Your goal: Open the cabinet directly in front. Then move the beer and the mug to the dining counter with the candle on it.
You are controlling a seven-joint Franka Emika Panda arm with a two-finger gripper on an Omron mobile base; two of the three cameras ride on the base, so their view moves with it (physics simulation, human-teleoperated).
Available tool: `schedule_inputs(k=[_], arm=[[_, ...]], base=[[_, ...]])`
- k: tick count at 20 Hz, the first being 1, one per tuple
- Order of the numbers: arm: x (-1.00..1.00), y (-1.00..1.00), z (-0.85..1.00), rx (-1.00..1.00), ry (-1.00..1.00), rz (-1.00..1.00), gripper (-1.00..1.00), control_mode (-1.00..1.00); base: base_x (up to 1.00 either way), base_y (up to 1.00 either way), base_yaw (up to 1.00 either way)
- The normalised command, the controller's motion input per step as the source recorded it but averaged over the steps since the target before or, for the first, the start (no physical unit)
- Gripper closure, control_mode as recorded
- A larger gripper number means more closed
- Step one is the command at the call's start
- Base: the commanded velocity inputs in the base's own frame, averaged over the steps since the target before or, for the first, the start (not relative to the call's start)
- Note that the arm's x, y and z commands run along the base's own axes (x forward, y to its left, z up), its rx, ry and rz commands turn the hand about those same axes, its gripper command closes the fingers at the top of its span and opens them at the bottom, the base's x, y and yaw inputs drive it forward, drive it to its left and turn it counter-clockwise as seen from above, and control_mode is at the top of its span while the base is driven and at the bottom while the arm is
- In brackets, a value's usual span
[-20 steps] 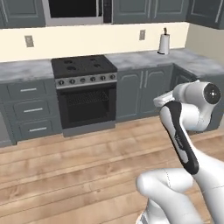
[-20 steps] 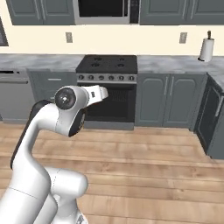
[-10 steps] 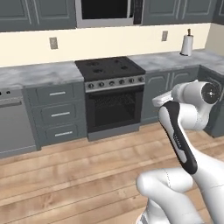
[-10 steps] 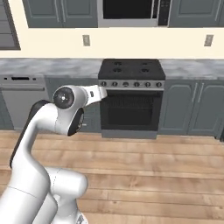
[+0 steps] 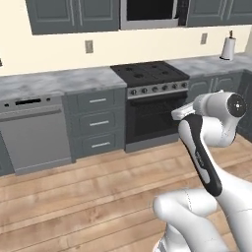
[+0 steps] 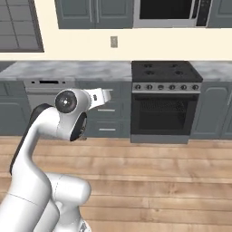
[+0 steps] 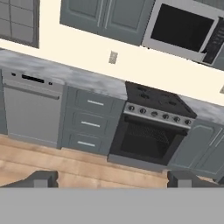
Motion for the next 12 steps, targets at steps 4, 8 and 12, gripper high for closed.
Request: schedule_inputs(k=[4, 8, 12], arm=[[0.0, 0.0, 0.0, 0.0, 0.0, 0.0, -1.0, 1.0], [0.0, 0.0, 0.0, 0.0, 0.0, 0.0, -1.0, 1.0], [0.0, 0.0, 0.0, 0.0, 0.0, 0.0, -1.0, 1.0]], base=[[0.22, 1.0, -0.04], [0.83, 1.0, -0.01], [0.85, 1.0, -0.01]])
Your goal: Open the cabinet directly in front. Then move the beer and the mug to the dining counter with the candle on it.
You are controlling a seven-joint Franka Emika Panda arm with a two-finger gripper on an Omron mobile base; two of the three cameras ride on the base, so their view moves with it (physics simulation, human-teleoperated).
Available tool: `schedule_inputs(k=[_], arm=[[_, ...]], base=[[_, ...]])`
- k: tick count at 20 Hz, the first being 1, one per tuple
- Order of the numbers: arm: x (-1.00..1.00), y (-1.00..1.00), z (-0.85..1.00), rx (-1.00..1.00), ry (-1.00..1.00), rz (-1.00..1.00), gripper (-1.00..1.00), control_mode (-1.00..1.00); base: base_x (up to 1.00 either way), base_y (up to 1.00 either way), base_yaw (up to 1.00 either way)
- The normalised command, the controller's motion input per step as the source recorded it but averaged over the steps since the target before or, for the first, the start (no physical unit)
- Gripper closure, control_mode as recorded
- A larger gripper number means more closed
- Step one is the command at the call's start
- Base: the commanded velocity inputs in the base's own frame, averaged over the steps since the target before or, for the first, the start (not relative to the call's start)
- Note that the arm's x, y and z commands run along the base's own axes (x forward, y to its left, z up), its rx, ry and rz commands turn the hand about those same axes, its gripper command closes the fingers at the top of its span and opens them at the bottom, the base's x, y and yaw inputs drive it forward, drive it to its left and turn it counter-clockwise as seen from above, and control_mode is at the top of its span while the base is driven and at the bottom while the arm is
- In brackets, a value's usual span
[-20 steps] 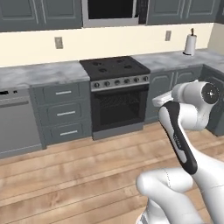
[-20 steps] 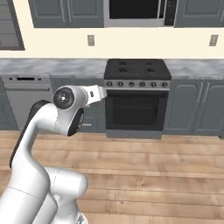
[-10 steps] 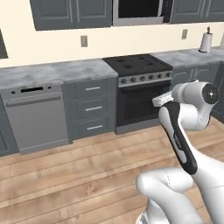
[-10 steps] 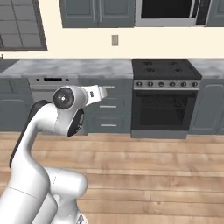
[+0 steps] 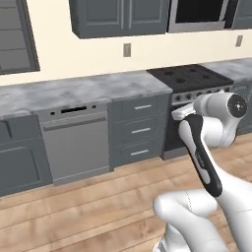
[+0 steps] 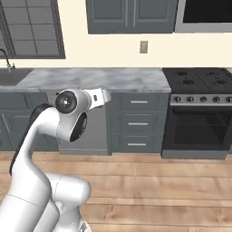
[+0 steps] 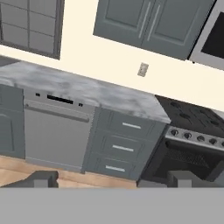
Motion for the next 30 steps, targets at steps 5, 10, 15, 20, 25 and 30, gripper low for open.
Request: schedule_inputs(k=[5, 10, 15, 20, 25, 30], arm=[[0.0, 0.0, 0.0, 0.0, 0.0, 0.0, -1.0, 1.0], [0.0, 0.0, 0.0, 0.0, 0.0, 0.0, -1.0, 1.0], [0.0, 0.0, 0.0, 0.0, 0.0, 0.0, -1.0, 1.0], [0.0, 0.0, 0.0, 0.0, 0.0, 0.0, -1.0, 1.0], [0.0, 0.0, 0.0, 0.0, 0.0, 0.0, -1.0, 1.0], [0.0, 0.0, 0.0, 0.0, 0.0, 0.0, -1.0, 1.0]], base=[[0.26, 1.0, -0.02], [-0.17, 1.0, 0.0], [-0.38, 1.0, 0.0], [-0.39, 1.0, 0.0], [-0.38, 1.0, 0.0], [-0.39, 1.0, 0.0]])
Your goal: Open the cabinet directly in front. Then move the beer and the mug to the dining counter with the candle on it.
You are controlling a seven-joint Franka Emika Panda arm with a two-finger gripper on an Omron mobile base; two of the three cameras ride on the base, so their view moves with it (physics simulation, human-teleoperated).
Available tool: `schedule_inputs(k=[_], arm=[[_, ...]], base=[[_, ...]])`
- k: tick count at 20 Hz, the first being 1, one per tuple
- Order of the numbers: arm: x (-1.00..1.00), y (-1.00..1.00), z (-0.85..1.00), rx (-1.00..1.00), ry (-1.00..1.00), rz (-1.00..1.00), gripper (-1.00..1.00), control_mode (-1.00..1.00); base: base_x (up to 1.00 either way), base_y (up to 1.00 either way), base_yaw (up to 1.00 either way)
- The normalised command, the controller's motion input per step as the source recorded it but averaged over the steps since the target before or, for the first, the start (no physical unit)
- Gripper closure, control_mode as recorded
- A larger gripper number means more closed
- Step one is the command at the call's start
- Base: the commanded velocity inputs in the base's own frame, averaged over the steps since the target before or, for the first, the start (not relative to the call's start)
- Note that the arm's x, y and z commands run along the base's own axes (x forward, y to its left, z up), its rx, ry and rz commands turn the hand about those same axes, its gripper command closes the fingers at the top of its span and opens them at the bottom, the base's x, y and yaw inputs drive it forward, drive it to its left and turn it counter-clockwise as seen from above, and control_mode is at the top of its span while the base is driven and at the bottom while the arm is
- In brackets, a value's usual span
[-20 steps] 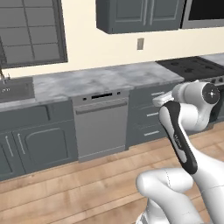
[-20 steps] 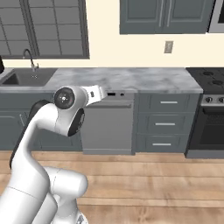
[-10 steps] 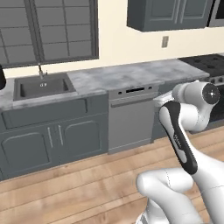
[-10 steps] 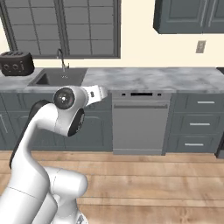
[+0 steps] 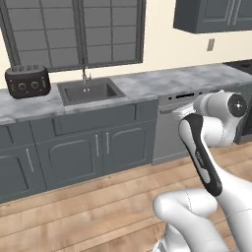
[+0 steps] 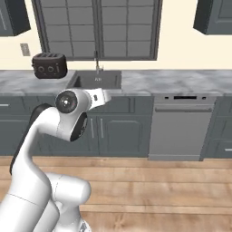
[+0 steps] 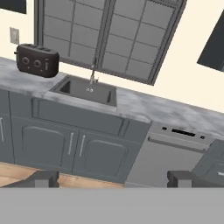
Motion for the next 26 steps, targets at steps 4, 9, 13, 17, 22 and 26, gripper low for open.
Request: schedule_inputs(k=[4, 9, 13, 17, 22, 26], arm=[[0.0, 0.0, 0.0, 0.0, 0.0, 0.0, -1.0, 1.0], [0.0, 0.0, 0.0, 0.0, 0.0, 0.0, -1.0, 1.0], [0.0, 0.0, 0.0, 0.0, 0.0, 0.0, -1.0, 1.0], [0.0, 0.0, 0.0, 0.0, 0.0, 0.0, -1.0, 1.0], [0.0, 0.0, 0.0, 0.0, 0.0, 0.0, -1.0, 1.0], [0.0, 0.0, 0.0, 0.0, 0.0, 0.0, -1.0, 1.0]], base=[[-0.41, 1.0, 0.0], [-0.41, 1.0, 0.0], [-0.39, 1.0, 0.0], [-0.41, 1.0, 0.0], [-0.44, 1.0, 0.0], [-0.44, 1.0, 0.0]])
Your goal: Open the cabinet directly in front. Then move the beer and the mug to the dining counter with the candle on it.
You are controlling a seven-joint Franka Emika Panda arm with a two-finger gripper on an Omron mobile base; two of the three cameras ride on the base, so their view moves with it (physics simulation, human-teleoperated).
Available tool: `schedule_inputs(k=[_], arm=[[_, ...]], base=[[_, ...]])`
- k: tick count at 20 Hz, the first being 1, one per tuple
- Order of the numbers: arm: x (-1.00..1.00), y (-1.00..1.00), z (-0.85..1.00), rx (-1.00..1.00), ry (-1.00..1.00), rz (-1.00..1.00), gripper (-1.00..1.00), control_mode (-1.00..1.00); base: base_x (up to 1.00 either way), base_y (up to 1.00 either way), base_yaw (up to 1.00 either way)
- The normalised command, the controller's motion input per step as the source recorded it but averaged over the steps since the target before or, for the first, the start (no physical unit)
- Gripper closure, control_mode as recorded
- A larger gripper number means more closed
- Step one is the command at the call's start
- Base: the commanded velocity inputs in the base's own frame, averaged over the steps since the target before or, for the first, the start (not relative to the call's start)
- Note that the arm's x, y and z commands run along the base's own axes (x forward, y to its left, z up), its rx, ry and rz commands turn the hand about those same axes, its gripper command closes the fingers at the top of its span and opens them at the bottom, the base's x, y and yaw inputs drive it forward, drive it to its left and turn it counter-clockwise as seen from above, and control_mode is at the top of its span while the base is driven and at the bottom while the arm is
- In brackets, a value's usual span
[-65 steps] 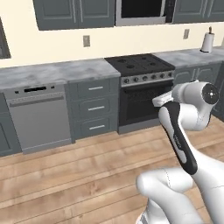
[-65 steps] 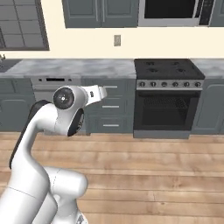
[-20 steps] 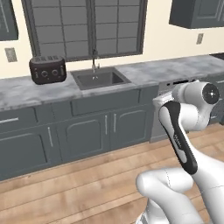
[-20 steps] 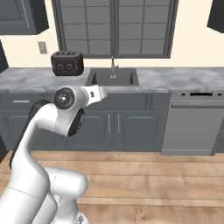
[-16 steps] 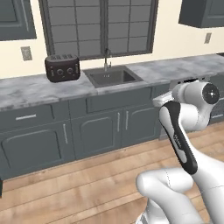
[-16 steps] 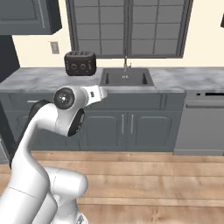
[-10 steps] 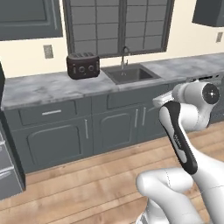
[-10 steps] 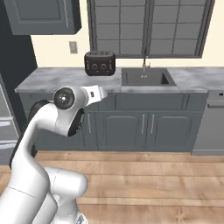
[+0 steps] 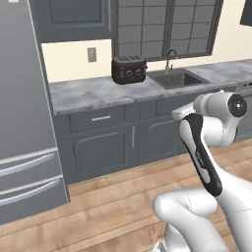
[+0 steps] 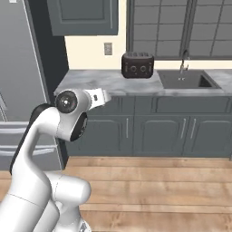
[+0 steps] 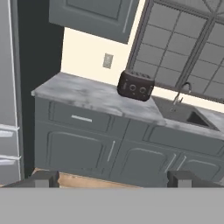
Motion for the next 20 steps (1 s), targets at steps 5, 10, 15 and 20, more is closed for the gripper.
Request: schedule_inputs(k=[5, 10, 15, 20], arm=[[0.0, 0.0, 0.0, 0.0, 0.0, 0.0, -1.0, 1.0], [0.0, 0.0, 0.0, 0.0, 0.0, 0.0, -1.0, 1.0], [0.0, 0.0, 0.0, 0.0, 0.0, 0.0, -1.0, 1.0], [0.0, 0.0, 0.0, 0.0, 0.0, 0.0, -1.0, 1.0]], base=[[-0.38, 1.0, 0.0], [-0.33, 1.0, 0.0], [-0.34, 1.0, 0.0], [-0.4, 1.0, 0.0]])
